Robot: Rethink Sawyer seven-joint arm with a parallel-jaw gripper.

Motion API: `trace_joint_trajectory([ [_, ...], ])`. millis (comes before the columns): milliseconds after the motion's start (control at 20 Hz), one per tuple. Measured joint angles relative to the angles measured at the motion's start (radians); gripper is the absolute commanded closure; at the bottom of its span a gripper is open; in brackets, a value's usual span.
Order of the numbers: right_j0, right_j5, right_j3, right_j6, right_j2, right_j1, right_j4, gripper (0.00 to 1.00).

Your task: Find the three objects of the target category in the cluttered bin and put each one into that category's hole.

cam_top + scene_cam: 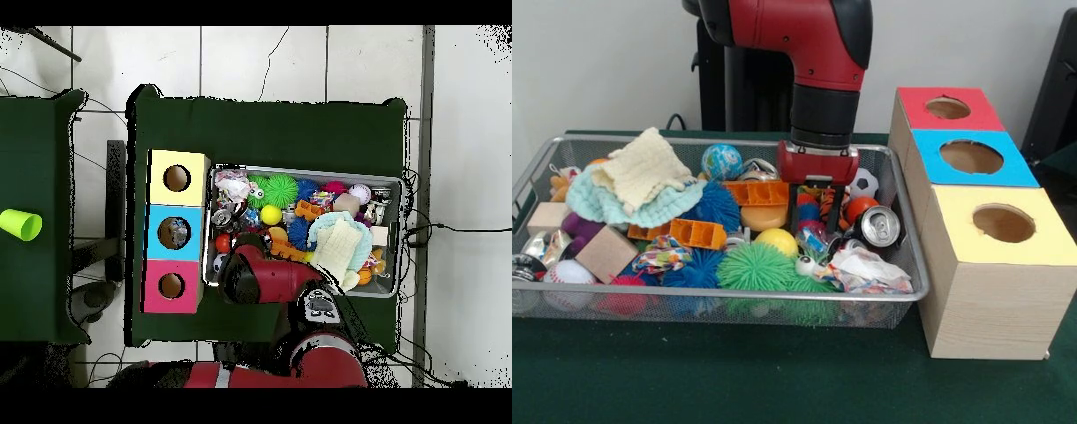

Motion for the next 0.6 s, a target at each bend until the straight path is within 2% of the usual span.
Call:
trace_joint_trajectory([
  [350,0.0,-0.027,0.0,0.0,0.0,-0.001,0.005,0.0],
  [600,-0.01,-0.027,0.0,0.0,0.007,-0.033,0.005,0.0],
])
